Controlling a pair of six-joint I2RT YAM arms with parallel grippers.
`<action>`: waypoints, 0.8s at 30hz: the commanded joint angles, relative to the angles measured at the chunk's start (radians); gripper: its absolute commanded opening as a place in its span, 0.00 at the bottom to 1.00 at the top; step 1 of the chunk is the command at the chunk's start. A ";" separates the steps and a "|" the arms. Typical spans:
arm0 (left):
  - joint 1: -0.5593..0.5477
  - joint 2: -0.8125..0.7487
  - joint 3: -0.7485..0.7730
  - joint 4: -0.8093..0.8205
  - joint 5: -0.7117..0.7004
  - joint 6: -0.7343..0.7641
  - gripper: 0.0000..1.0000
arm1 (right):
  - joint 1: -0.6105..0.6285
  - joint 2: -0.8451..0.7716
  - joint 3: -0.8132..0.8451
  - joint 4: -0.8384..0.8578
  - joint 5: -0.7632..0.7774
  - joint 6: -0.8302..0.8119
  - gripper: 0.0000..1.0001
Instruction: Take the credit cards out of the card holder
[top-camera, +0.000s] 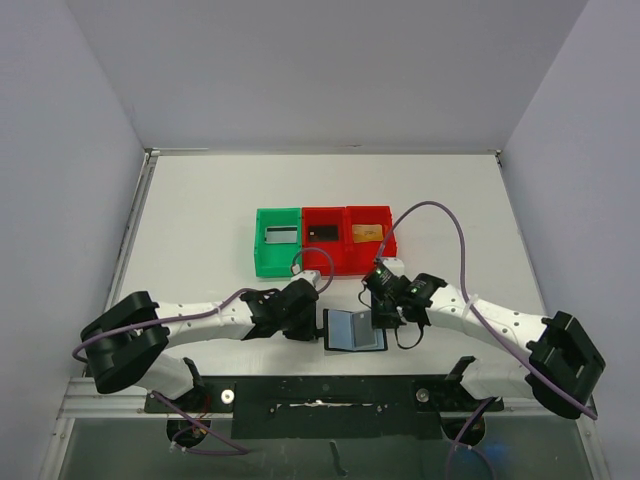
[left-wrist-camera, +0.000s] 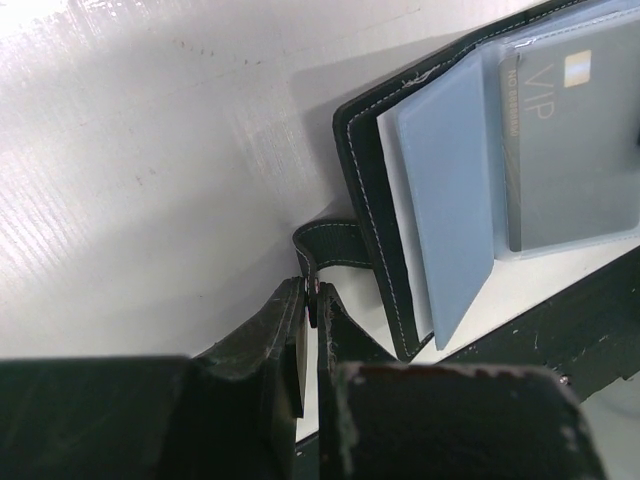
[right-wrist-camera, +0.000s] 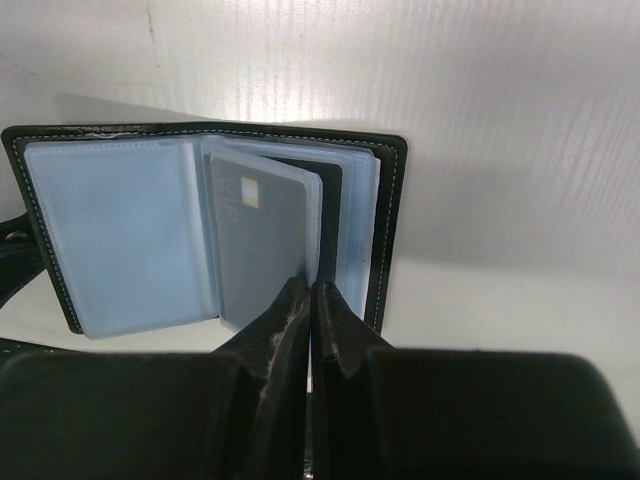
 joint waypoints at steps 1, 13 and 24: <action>-0.005 0.007 0.026 0.030 0.011 -0.005 0.00 | 0.001 -0.046 0.024 0.070 -0.021 -0.029 0.00; -0.005 0.026 0.048 0.021 -0.011 -0.010 0.00 | -0.002 -0.117 -0.032 0.223 -0.121 -0.042 0.12; -0.005 0.003 0.039 0.010 -0.020 -0.017 0.00 | 0.002 0.004 -0.021 0.257 -0.139 -0.039 0.16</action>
